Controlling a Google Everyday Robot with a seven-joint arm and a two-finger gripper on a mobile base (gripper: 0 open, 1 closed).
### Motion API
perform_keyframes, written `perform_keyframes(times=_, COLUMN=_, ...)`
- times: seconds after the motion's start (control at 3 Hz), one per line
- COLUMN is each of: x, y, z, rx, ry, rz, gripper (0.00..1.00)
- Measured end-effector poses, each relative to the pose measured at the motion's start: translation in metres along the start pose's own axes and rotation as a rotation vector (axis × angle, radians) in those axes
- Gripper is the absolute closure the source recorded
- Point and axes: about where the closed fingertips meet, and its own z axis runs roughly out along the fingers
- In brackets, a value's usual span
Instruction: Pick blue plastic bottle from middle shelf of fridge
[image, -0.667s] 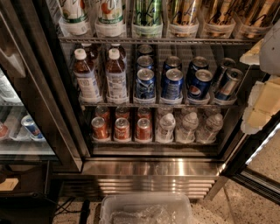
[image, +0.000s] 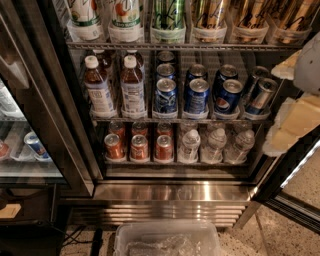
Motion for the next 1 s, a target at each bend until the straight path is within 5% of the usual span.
perform_keyframes(times=0.33, x=-0.033, y=0.016, z=0.031, rx=-0.015, ry=-0.166, rz=0.068, gripper=0.0)
perform_keyframes(times=0.67, x=-0.078, y=0.019, z=0.049, rx=0.01, ry=-0.305, rz=0.064, gripper=0.0)
perform_keyframes(times=1.0, x=-0.078, y=0.019, z=0.049, rx=0.01, ry=-0.305, rz=0.064, gripper=0.0)
